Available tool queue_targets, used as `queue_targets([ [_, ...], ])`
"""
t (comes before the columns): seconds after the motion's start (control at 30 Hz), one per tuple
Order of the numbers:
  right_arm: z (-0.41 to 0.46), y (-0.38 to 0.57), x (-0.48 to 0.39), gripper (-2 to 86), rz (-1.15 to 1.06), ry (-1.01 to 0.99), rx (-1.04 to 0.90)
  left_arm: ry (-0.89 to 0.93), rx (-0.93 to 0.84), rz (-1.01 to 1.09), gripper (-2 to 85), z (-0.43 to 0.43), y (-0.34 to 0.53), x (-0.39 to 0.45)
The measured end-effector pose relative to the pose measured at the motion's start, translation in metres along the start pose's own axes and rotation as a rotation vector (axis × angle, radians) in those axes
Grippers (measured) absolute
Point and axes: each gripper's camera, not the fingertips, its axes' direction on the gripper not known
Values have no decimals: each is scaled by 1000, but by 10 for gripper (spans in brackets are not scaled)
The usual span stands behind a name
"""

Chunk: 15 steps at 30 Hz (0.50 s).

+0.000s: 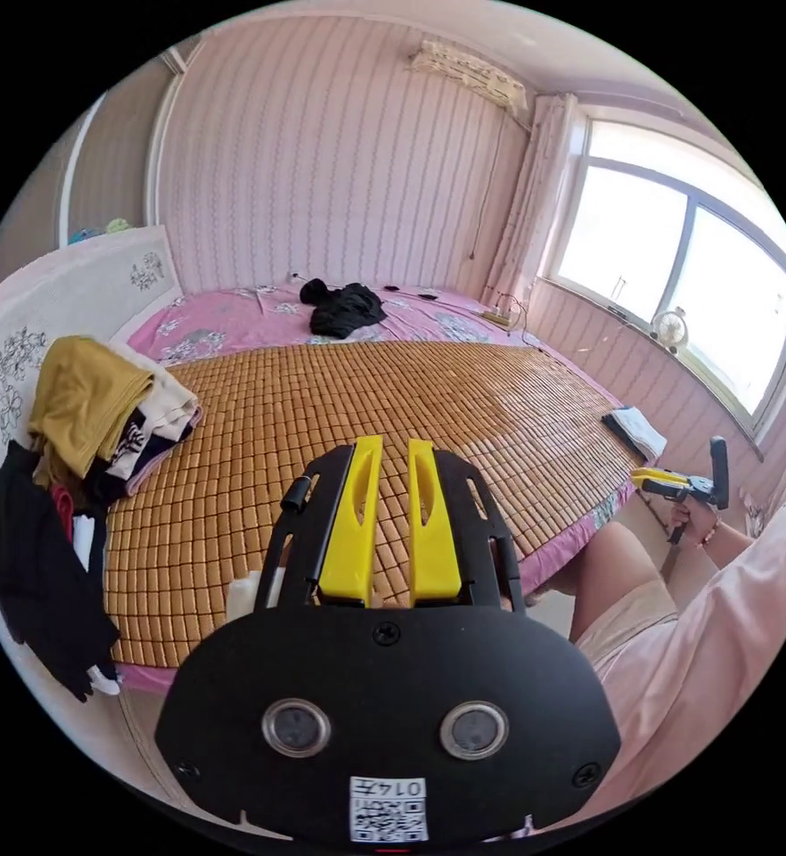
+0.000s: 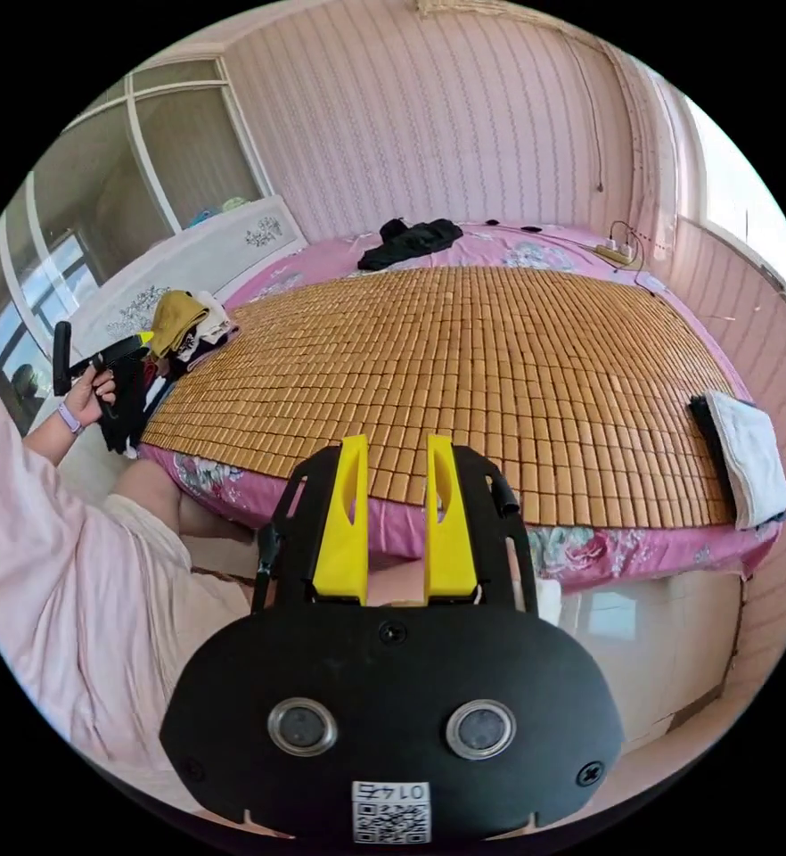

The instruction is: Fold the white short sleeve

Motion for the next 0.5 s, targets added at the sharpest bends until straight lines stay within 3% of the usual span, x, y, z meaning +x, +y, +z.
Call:
queue_targets([
  [0.3, 163, -175, -269, 107, -607, -481, -199, -388, 120, -338, 59, -164, 144, -140],
  [0.5, 234, -263, -442, 117, -819, -687, -264, -640, 89, -413, 89, -214, 178, -209],
])
